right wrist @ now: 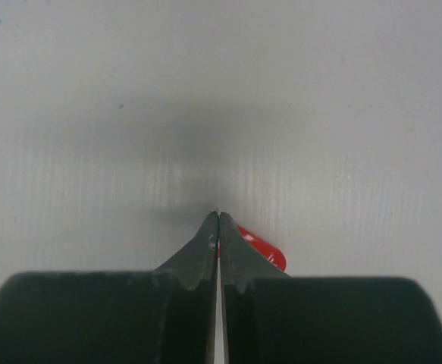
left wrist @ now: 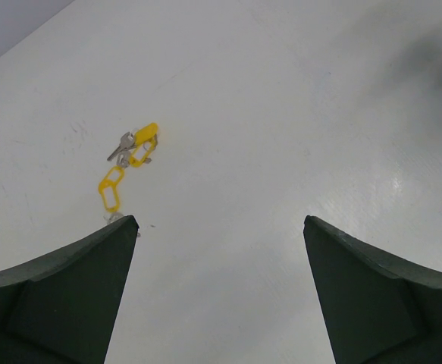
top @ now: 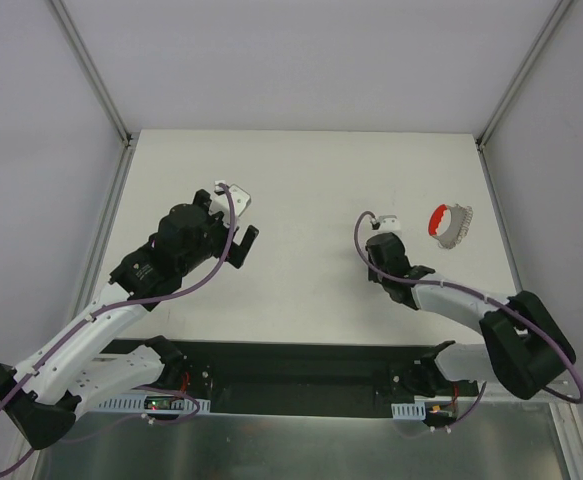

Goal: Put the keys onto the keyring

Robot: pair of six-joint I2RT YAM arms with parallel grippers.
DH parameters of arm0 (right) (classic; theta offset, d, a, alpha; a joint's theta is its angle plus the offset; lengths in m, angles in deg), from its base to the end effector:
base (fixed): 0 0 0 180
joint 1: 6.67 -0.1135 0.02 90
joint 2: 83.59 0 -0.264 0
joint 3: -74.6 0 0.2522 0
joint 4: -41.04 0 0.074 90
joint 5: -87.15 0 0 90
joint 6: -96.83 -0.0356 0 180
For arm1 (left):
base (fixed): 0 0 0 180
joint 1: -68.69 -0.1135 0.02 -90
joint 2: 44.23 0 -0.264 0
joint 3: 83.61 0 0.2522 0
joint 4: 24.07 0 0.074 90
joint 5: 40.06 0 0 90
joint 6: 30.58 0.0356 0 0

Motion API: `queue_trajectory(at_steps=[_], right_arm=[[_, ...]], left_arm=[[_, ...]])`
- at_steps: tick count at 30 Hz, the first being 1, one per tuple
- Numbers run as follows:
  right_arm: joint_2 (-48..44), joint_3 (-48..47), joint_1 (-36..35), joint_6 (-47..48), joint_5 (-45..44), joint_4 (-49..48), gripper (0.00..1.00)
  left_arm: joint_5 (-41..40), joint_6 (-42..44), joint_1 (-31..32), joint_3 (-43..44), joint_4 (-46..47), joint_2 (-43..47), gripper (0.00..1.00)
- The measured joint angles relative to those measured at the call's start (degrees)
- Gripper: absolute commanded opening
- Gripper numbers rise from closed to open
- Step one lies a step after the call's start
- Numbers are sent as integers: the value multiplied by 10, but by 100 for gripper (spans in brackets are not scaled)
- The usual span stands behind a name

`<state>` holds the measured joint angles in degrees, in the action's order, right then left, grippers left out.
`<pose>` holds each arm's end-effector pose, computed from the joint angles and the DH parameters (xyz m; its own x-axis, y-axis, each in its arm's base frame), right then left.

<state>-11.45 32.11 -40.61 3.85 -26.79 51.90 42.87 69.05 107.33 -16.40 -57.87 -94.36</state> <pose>0.2065 0.1216 0.1708 -0.5514 -0.3138 -0.7730 -0.2260 0.9481 -0.2237 0.1563 -0.1193 0.3587 -0.1333 0.3191 -0.9383 0.5578 0.8067 0.1951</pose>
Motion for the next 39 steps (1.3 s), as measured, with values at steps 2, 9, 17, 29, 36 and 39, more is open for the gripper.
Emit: queue_trajectory(at_steps=[2, 9, 17, 29, 36, 39], right_arm=[[40, -2, 7, 8, 14, -50, 1], [138, -32, 24, 42, 56, -178, 1], [183, -36, 31, 63, 86, -256, 1], [181, -38, -6, 133, 71, -260, 1], [183, -41, -30, 152, 47, -255, 1], [183, -41, -40, 159, 38, -252, 2]], left_arm=[[-3, 0, 0, 0, 0, 0, 92], [-9, 0, 0, -5, 0, 0, 92], [-10, 0, 0, -8, 0, 0, 92], [-11, 0, 0, -9, 0, 0, 92], [-11, 0, 0, -9, 0, 0, 92], [-11, 0, 0, -9, 0, 2, 92]])
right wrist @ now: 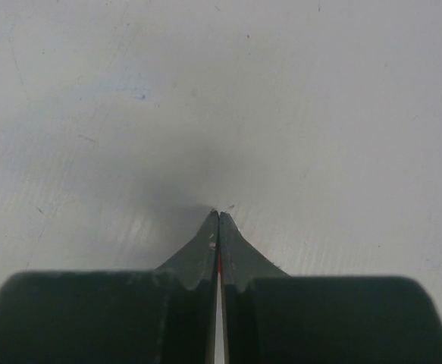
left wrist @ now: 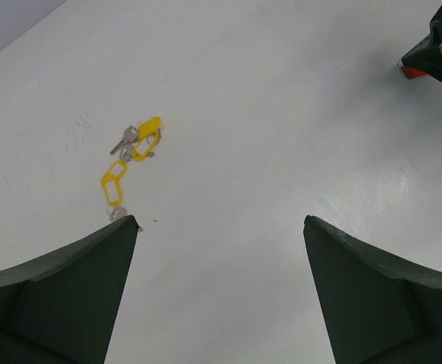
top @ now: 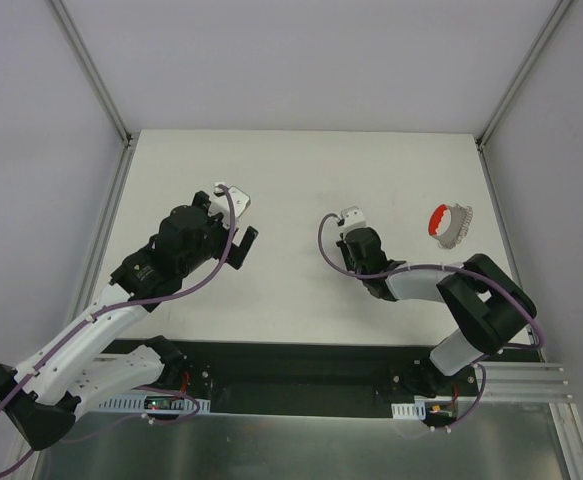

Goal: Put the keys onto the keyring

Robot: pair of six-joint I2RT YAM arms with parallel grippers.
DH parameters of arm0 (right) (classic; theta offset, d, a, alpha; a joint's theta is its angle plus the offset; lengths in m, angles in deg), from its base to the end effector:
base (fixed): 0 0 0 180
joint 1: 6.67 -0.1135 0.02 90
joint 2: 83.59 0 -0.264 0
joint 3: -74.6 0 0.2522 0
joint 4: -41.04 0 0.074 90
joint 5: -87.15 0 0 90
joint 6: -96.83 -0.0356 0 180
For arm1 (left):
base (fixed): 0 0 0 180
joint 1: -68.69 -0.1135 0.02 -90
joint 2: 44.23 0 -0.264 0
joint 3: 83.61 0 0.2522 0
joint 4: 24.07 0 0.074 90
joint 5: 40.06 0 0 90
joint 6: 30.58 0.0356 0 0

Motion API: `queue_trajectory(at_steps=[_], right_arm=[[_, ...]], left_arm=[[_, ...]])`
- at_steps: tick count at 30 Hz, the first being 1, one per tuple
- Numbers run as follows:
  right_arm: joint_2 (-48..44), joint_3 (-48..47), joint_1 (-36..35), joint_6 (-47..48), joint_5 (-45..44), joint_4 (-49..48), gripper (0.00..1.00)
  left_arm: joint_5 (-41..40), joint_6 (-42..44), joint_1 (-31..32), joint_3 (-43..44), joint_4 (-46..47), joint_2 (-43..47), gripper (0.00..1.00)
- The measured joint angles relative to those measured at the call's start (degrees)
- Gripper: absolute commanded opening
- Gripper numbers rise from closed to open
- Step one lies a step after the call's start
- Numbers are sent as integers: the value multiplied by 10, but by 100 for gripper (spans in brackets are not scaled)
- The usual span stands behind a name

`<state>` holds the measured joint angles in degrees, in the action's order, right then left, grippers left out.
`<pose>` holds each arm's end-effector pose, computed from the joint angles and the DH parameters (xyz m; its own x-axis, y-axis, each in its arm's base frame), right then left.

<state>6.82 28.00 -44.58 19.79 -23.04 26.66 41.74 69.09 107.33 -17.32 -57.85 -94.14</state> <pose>0.2422 0.1731 0.1501 -0.3017 -0.5017 -0.8107 -0.4178 0.8339 -0.3606 0.1564 -0.1185 0.3539 -0.1443 0.3282 -0.9335 0.5437 0.8145 0.2023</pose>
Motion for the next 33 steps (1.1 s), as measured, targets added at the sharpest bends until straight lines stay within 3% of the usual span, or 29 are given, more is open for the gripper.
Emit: queue_trajectory(at_steps=[4, 11, 15, 19, 23, 33], right_arm=[[0, 0, -5, 2, -6, 1, 11], [-26, 0, -6, -14, -5, 35, 48], [-98, -17, -5, -25, -9, 101, 59], [-150, -69, 22, -43, -15, 166, 59], [-170, -99, 95, -78, -21, 226, 60], [-111, -137, 299, -143, 21, 353, 61]], left_arm=[[0, 0, 0, 0, 0, 2, 92], [0, 0, 0, 0, 0, 4, 92], [0, 0, 0, 0, 0, 6, 92], [0, 0, 0, 0, 0, 10, 92], [0, 0, 0, 0, 0, 17, 92], [1, -1, 0, 0, 0, 29, 92]])
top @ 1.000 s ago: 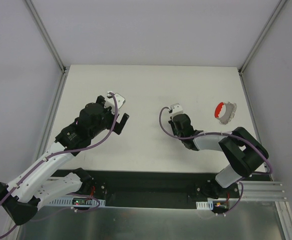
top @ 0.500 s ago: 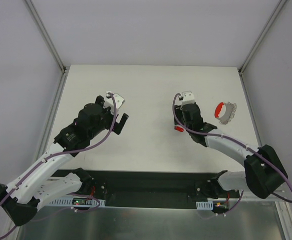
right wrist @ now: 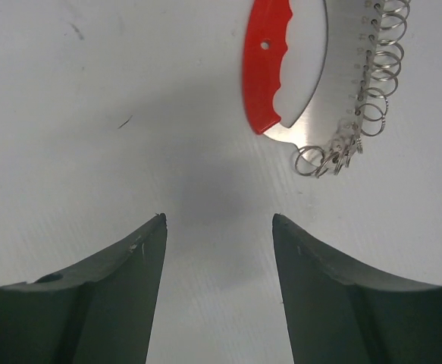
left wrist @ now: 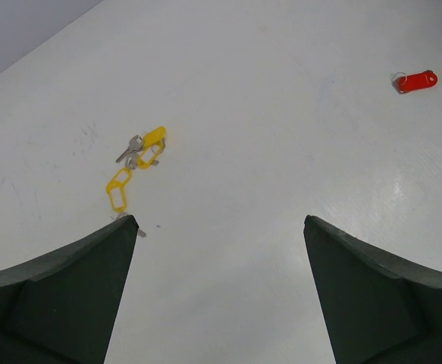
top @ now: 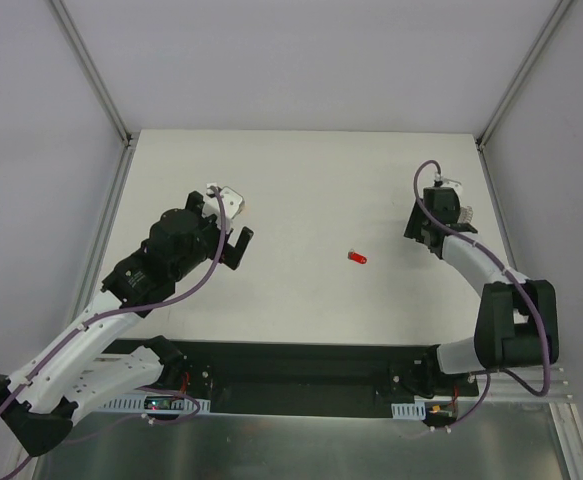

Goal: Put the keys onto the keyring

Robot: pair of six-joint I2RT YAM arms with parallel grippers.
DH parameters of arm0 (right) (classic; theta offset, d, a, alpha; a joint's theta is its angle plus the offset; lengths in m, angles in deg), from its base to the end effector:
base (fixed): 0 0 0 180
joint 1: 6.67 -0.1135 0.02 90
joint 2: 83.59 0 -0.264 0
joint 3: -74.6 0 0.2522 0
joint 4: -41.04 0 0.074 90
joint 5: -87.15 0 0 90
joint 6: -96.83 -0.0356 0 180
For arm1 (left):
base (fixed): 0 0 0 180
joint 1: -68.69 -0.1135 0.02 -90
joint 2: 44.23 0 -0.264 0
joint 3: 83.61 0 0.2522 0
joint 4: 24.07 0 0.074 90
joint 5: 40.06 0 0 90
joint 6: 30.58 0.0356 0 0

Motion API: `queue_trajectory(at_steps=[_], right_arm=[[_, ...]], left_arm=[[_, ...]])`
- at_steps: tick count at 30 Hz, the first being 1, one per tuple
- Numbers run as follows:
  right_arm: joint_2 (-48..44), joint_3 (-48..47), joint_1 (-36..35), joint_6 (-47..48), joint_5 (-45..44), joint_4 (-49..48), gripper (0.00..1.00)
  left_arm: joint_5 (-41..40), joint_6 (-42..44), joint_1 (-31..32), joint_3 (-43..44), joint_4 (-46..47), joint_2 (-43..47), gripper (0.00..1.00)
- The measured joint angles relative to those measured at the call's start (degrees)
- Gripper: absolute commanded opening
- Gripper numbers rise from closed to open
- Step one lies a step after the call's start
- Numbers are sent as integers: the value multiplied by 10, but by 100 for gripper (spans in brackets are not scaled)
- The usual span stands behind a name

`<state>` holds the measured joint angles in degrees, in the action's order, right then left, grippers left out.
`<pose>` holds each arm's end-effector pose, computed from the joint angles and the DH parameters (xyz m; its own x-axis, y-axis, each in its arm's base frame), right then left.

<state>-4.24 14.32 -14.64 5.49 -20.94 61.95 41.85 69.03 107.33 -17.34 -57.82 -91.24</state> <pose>0.2909 0.0296 0.2213 -0.6337 -0.0663 -0.7707 0.1187 0.9762 -0.1815 0.1467 -0.1109 0.3625 -0.1073 0.2973 -0.9487 0.5372 0.8203 0.1963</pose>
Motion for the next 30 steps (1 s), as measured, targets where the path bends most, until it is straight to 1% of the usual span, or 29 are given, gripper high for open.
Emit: queue_trajectory(at_steps=[3, 6, 10, 16, 23, 29, 30], right_arm=[[48, -35, 45, -5, 27, 14, 60], [94, -68, 75, -7, 48, 18, 57], [143, -103, 106, -6, 69, 25, 55], [218, -169, 147, -7, 115, 40, 54], [281, -242, 157, -8, 149, 83, 53], [316, -283, 156, -8, 161, 126, 52], [321, -290, 156, -8, 162, 134, 49]], left_arm=[[0, 0, 0, 0, 0, 2, 92], [1, 0, 0, 0, 0, 3, 92], [1, 0, 0, 0, 0, 3, 92], [5, 0, 0, 0, 0, 3, 92], [6, -1, 0, 0, 0, 6, 92], [8, -1, 0, 0, 0, 16, 93], [10, -2, 0, 0, 0, 17, 93]])
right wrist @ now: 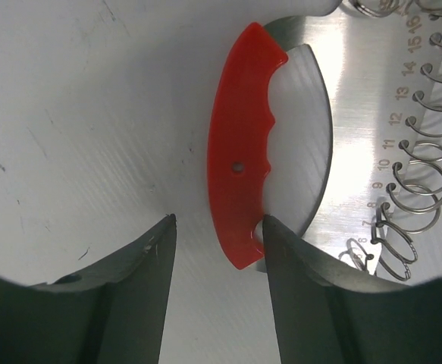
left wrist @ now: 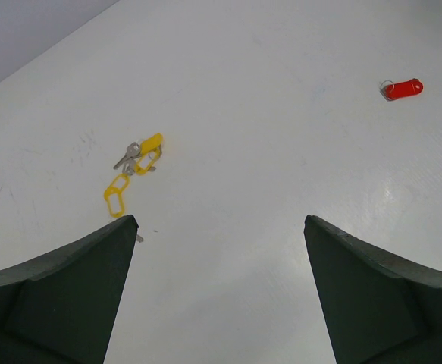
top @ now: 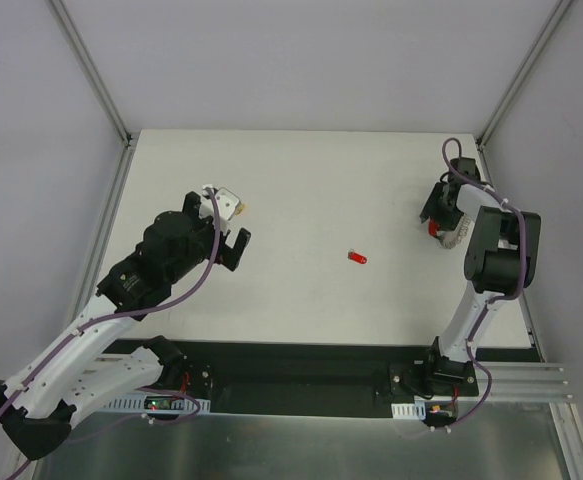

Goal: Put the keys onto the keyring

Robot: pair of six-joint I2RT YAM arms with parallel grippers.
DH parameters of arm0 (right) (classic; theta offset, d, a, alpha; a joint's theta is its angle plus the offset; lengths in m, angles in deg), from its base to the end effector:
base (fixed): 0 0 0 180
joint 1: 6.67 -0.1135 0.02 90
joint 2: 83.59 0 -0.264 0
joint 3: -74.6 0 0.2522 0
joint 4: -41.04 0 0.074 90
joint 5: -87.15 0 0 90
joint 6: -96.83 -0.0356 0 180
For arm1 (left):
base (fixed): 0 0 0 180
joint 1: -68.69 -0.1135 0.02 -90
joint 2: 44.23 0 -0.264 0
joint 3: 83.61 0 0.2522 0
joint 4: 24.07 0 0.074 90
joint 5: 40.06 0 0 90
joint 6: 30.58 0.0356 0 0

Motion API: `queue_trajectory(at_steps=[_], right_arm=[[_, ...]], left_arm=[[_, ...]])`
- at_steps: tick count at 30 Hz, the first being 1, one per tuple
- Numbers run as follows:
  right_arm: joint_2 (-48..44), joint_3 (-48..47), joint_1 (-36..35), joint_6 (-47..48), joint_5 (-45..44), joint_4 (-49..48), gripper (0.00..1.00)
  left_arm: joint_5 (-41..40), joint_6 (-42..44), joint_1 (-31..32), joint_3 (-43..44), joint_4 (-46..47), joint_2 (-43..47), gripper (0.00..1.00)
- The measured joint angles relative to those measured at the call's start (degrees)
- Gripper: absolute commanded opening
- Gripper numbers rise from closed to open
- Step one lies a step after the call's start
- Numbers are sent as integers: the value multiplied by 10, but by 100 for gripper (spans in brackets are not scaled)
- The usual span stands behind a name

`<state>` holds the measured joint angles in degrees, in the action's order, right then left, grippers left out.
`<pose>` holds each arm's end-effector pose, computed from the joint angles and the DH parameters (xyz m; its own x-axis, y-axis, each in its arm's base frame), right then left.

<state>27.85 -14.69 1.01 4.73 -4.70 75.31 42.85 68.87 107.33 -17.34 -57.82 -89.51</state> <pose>0.4069 -0.0560 0.1728 -0.8195 0.1475 -0.5537 0.1814 0.9834 -0.0066 0.1405 -0.1067 0.3673 -0.0839 0.2756 -0.9576 0.5468 0.8161 0.1870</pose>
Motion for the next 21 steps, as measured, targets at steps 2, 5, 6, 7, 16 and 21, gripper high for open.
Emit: queue_trajectory(at_steps=[2, 5, 6, 7, 16, 21], right_arm=[[5, -10, -1, 1, -1, 12, 45], [9, -16, -3, 8, -4, 26, 38], [10, -19, -6, 9, -7, 33, 34], [12, -23, -10, 15, -10, 39, 30], [59, -108, -107, 79, -24, 93, 22], [115, -213, -184, 118, -19, 125, 22]], left_arm=[[2, 0, 0, 0, 0, 1, 92], [6, 0, 0, 0, 0, 3, 92], [6, 0, 0, 0, 0, 4, 93], [7, 0, 0, 0, 0, 5, 93], [11, -3, 0, 0, 0, 13, 93], [11, -8, 0, 0, 0, 19, 92]])
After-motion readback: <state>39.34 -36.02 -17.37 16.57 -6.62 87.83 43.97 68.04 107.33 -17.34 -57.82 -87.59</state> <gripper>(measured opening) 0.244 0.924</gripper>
